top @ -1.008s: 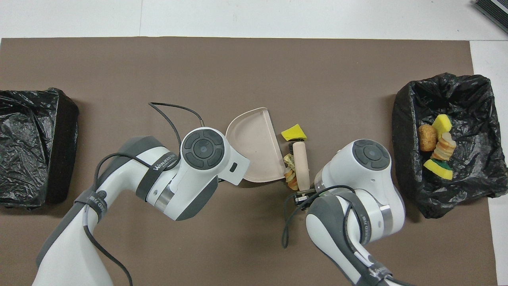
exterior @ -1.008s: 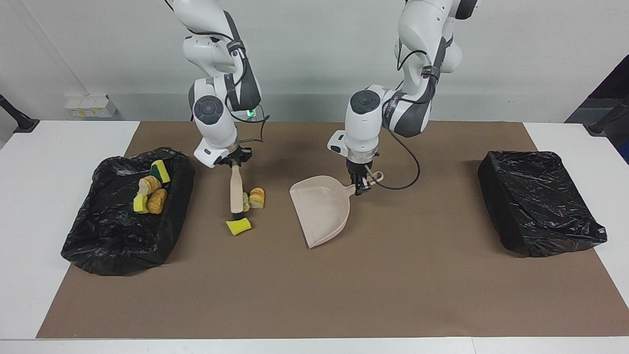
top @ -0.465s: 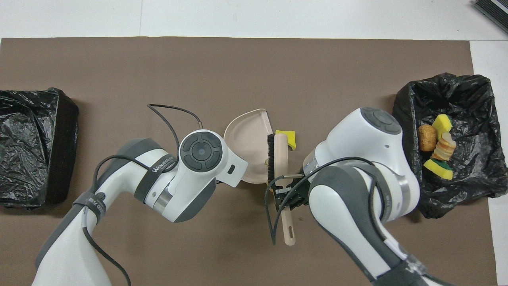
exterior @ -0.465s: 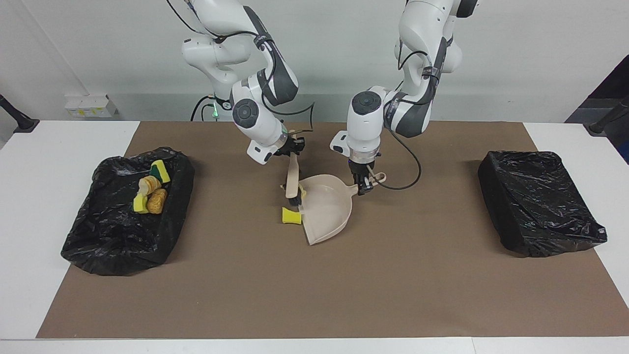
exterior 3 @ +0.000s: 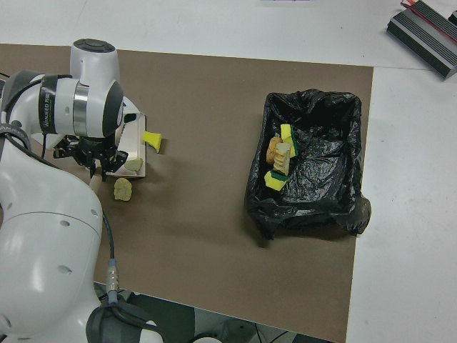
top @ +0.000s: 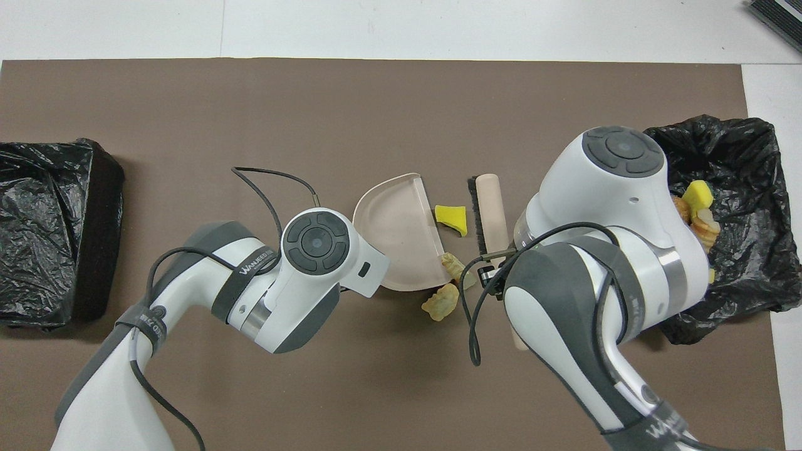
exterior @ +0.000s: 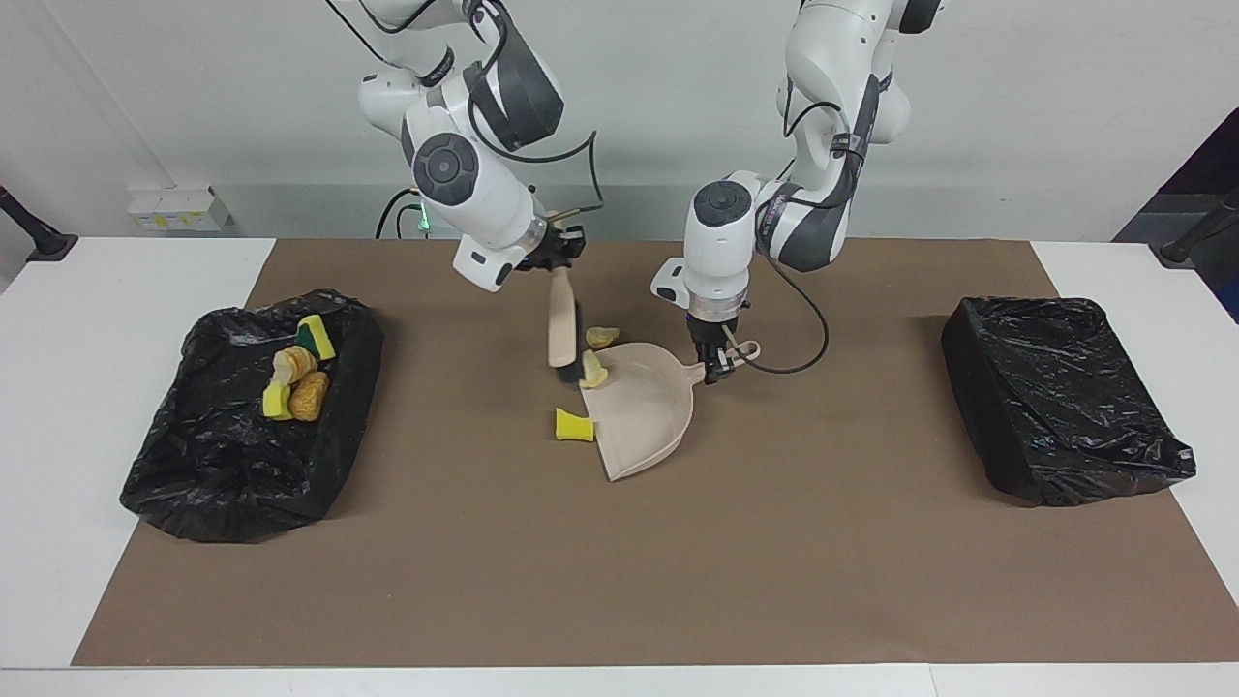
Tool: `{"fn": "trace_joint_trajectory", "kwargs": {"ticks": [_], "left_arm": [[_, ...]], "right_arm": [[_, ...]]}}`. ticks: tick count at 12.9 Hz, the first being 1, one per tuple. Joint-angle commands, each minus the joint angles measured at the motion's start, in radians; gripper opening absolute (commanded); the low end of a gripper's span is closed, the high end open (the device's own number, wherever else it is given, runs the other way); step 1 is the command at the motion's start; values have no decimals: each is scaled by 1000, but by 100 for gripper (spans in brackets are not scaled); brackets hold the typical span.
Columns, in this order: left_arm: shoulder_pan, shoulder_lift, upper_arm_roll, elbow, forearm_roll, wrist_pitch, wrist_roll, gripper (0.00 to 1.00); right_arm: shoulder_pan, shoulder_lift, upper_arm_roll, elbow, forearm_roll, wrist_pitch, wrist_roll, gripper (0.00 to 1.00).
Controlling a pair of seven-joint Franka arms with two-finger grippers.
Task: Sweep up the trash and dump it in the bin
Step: 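Sweep the remaining chunks toward the dustpan with the brush in the right gripper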
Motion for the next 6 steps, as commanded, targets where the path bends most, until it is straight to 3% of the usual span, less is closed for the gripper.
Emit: {"fn": "trace_joint_trajectory", "kwargs": {"ticks": [1, 6], "left_arm": [[0, -35, 5, -44, 7, 16, -6, 0], [10, -34, 6, -41, 7, 11, -2, 0]], "right_arm": [[-7, 82, 8, 29, -176, 73, -48, 0], [48, 188, 11, 2, -199, 150, -49, 0]]}}
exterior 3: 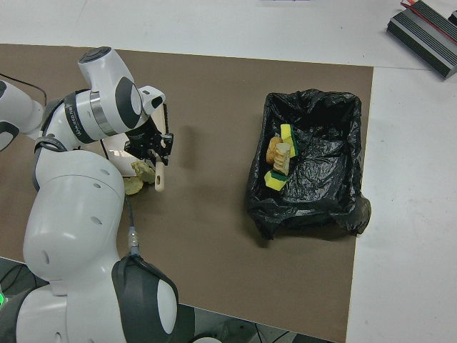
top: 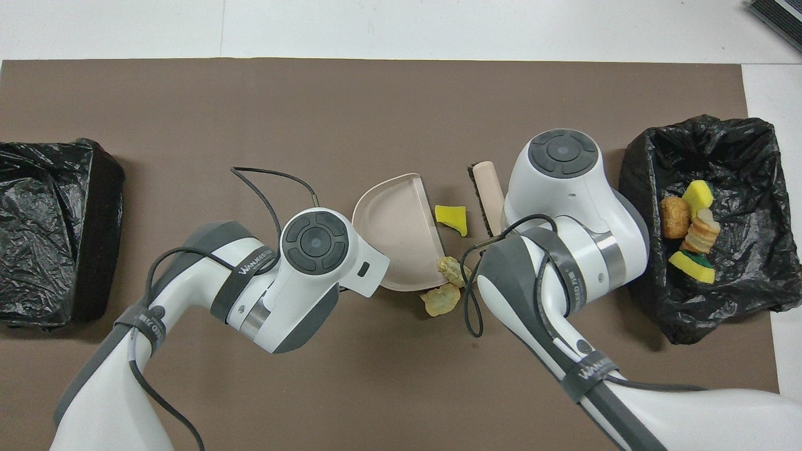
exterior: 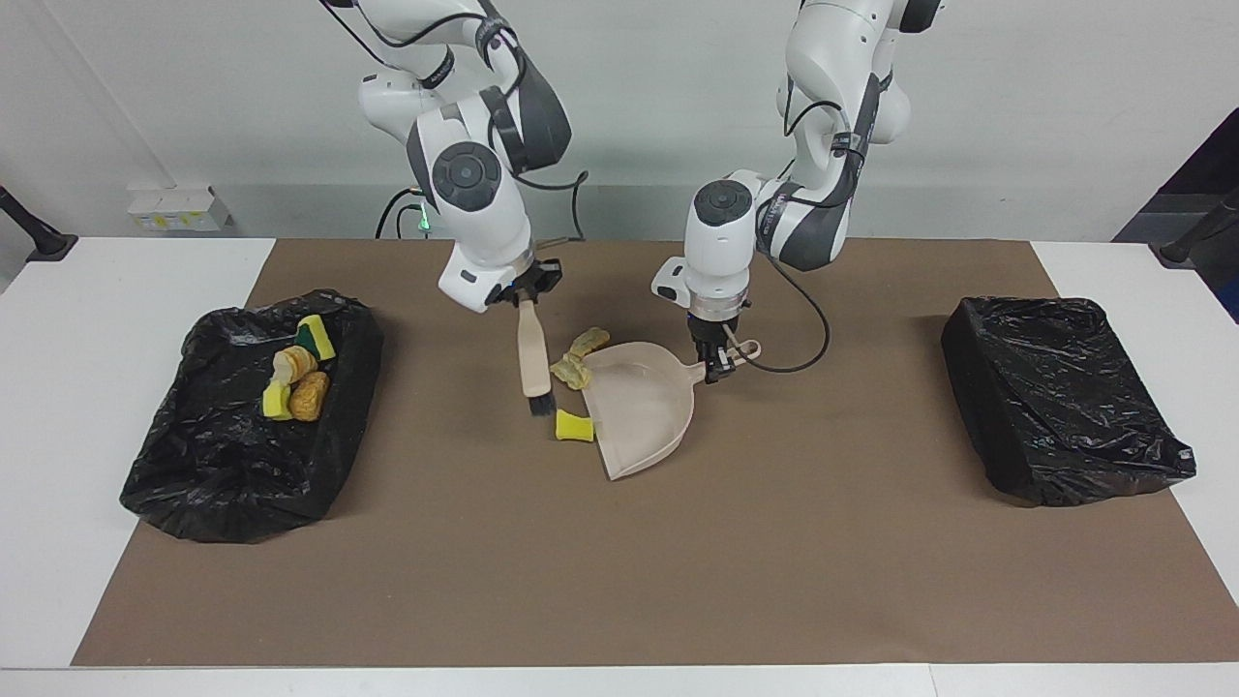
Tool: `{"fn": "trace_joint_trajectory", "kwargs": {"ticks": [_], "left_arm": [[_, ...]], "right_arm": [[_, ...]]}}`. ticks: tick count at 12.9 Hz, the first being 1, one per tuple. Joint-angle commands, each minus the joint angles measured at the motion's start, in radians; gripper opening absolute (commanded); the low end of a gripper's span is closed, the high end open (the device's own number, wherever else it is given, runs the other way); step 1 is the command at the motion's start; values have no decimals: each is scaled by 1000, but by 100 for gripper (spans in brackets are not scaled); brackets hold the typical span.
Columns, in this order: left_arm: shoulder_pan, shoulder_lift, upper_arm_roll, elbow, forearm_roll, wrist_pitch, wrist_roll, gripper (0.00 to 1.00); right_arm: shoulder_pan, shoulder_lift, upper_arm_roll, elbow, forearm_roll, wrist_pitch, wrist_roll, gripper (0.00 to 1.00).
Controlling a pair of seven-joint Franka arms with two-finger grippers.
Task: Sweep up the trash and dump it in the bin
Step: 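Sweep the remaining chunks toward the dustpan with the brush in the right gripper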
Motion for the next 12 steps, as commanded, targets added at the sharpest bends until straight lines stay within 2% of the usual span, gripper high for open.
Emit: {"fn": "trace_joint_trajectory", "kwargs": {"ticks": [1, 4, 8, 9, 12], "left_arm": [[12, -33, 5, -40, 9, 14, -1, 0], [12, -33, 5, -41, 7, 13, -1, 0], [12, -33, 5, -43, 7, 13, 2, 0], [12, -34, 4, -43, 7, 14, 2, 0], [25, -31, 4, -37, 9, 20, 11, 0]], "right_arm": [[26, 44, 10, -24, -8, 38, -19, 0], [49, 46, 10, -93, 160, 128, -16, 0], [91, 46, 10, -62, 476, 124, 24, 0], [89, 45, 10, -32, 516, 99, 43, 0], [60, 20, -4, 97, 498, -119, 98, 0]]}}
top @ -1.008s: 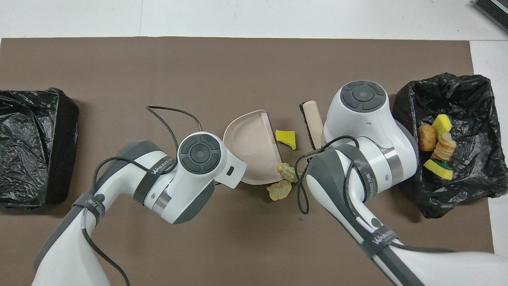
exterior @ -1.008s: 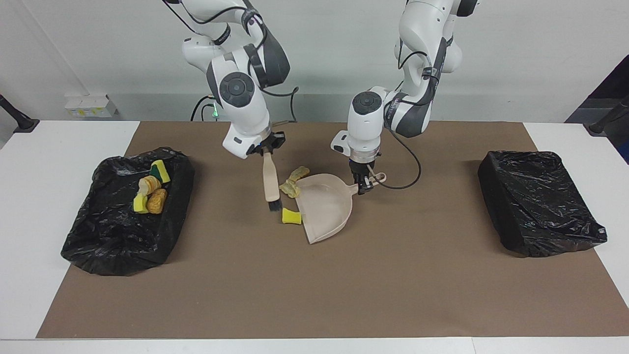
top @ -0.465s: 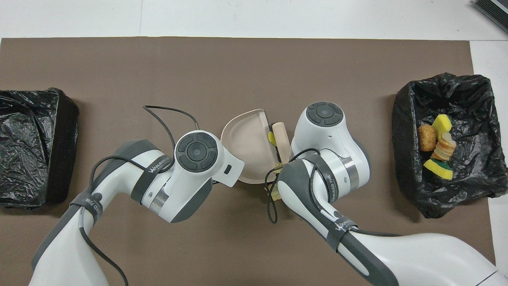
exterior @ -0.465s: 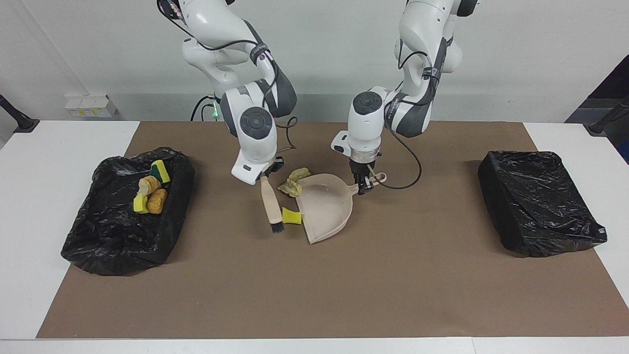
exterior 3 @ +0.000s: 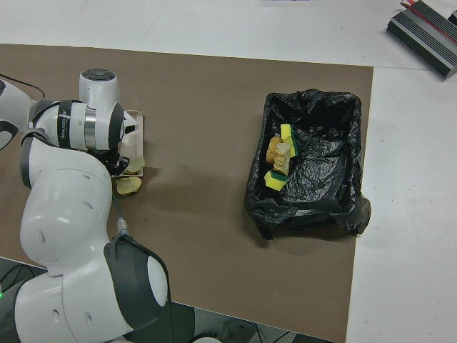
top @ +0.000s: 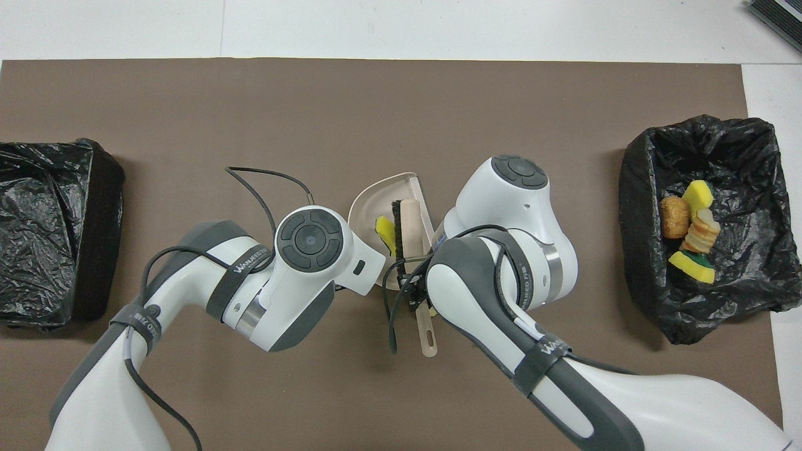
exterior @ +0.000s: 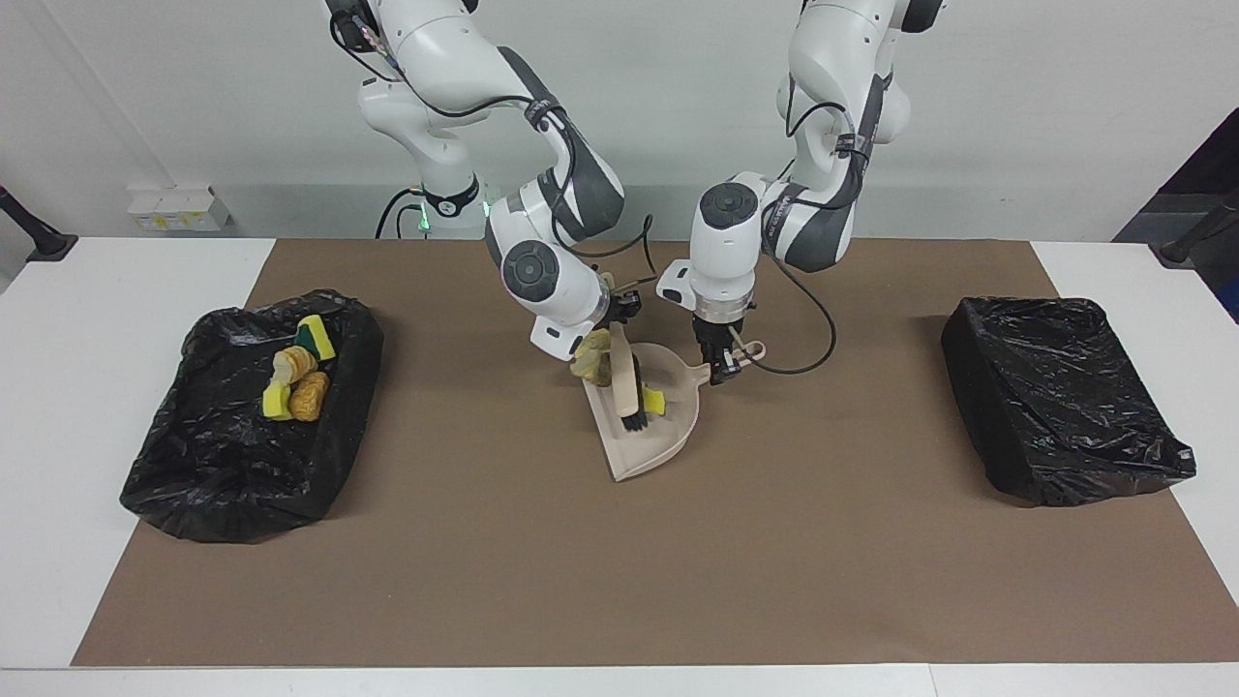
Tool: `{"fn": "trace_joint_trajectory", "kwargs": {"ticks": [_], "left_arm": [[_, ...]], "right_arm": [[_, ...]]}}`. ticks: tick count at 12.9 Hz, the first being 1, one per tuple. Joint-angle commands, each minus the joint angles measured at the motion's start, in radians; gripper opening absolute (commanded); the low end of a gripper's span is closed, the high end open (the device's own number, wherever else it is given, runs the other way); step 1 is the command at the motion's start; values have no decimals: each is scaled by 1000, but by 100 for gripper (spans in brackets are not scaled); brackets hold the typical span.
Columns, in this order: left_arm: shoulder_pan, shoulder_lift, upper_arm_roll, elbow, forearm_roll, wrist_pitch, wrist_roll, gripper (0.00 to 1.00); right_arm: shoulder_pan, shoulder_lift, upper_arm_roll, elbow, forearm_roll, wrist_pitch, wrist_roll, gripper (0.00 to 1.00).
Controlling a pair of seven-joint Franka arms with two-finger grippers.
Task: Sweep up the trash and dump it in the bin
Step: 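Sweep the remaining chunks toward the dustpan with the brush in the right gripper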
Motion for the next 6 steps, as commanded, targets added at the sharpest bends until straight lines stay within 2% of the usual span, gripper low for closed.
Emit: {"fn": "trace_joint_trajectory", "kwargs": {"ticks": [1, 3, 4, 6], "left_arm": [[22, -23, 2, -23, 9, 20, 36, 0], [42, -17, 4, -9, 9, 20, 116, 0], [50, -18, 4, -3, 7, 17, 148, 0], [79, -29, 2, 1, 7, 6, 231, 0]], "right_arm": [[-43, -56, -6, 86, -13, -194, 44, 0], [-49, -141, -3, 42, -148, -288, 92, 0], [-46, -186, -2, -30, -193, -291, 102, 0], [-41, -292, -2, -237, -209, -121, 83, 0]]}}
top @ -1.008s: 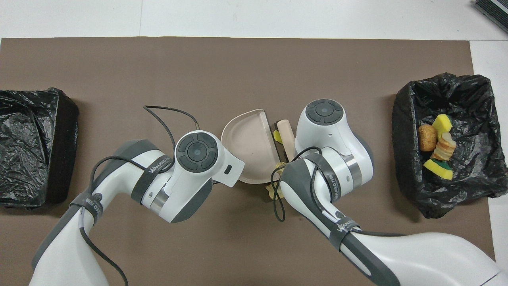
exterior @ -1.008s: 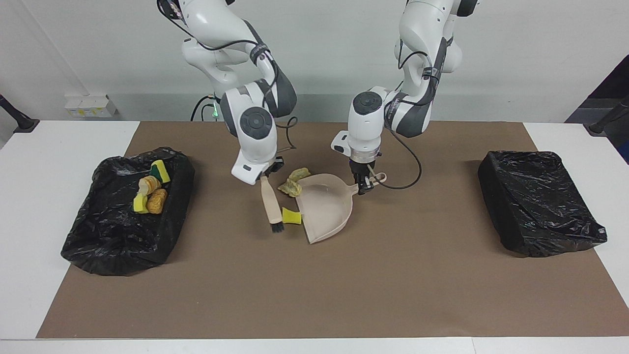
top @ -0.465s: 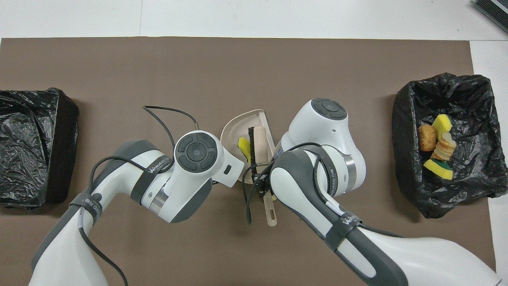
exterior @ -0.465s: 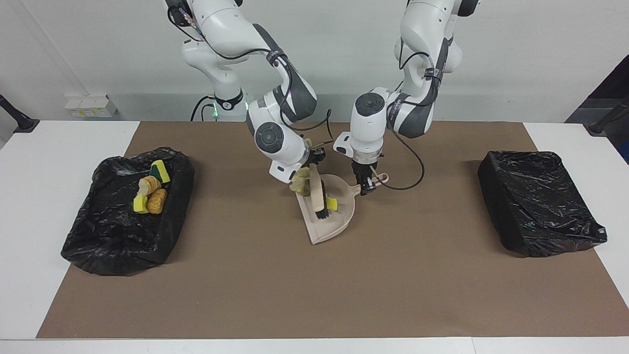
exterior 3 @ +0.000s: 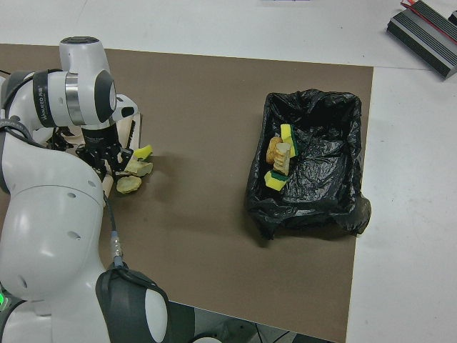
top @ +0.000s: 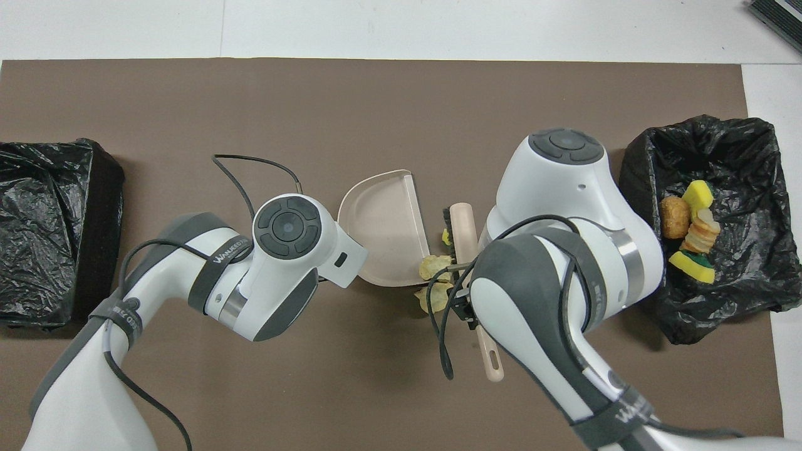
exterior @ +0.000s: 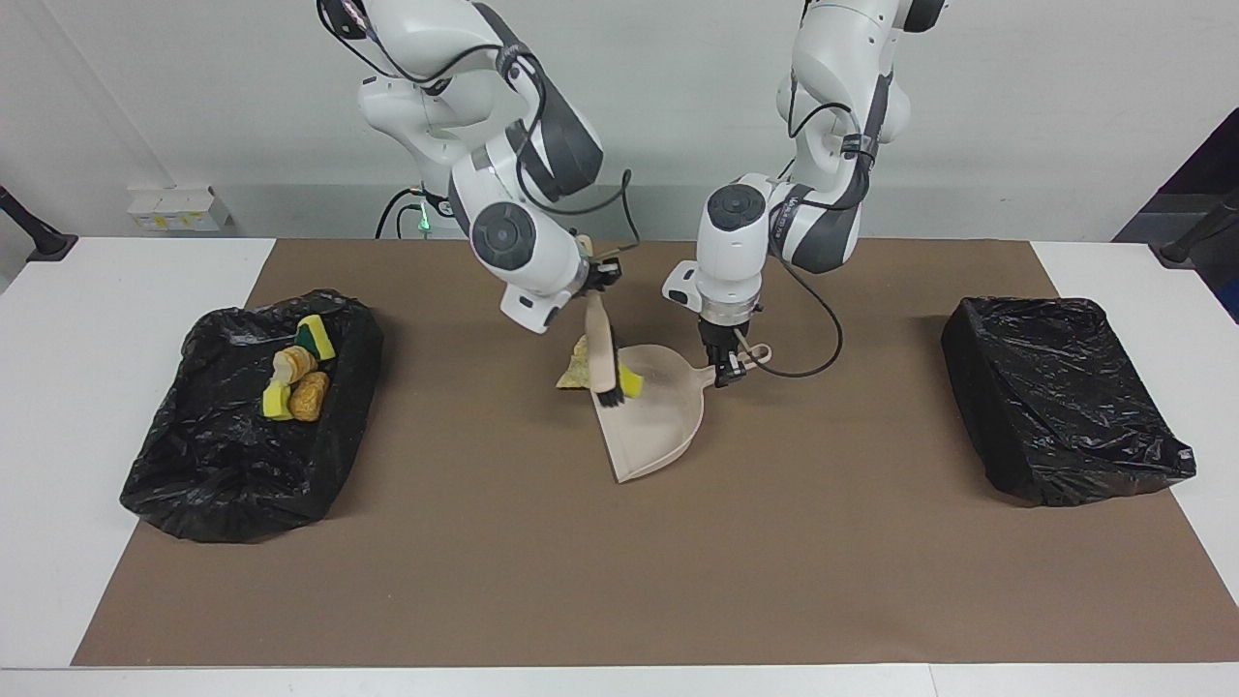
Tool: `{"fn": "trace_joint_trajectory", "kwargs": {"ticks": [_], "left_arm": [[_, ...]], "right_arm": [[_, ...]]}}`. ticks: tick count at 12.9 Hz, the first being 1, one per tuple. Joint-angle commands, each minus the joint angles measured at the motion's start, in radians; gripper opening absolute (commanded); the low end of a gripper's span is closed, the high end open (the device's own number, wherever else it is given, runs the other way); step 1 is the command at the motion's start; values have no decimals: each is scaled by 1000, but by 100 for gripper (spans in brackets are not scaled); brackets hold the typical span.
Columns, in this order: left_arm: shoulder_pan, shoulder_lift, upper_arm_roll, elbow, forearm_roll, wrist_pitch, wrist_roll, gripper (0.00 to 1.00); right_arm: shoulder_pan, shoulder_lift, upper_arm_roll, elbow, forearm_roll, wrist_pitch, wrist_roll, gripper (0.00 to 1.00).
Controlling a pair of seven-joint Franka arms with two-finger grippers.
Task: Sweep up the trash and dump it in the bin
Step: 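Brush the last pieces into the dustpan with the right gripper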
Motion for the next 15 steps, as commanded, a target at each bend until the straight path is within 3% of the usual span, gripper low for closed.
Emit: {"fn": "trace_joint_trajectory", "kwargs": {"ticks": [1, 3, 8, 10, 13, 15], "left_arm": [[30, -32, -1, -5, 7, -13, 109, 0], [31, -46, 2, -5, 9, -65, 187, 0], [50, -83, 2, -44, 12, -134, 304, 0], [36, -126, 1, -117, 12, -105, 278, 0], [2, -172, 1, -218, 12, -4, 110, 0], [-10, -180, 1, -249, 12, 6, 80, 0]], "right_arm": [[-1, -163, 7, -304, -29, 212, -29, 0], [7, -179, 7, -380, -47, 248, -49, 0], [42, -156, 13, -449, -19, 343, -40, 0], [85, -142, 12, -483, 114, 428, -37, 0], [146, -107, 13, -484, 216, 548, 6, 0], [183, -88, 13, -469, 375, 605, -1, 0]]}}
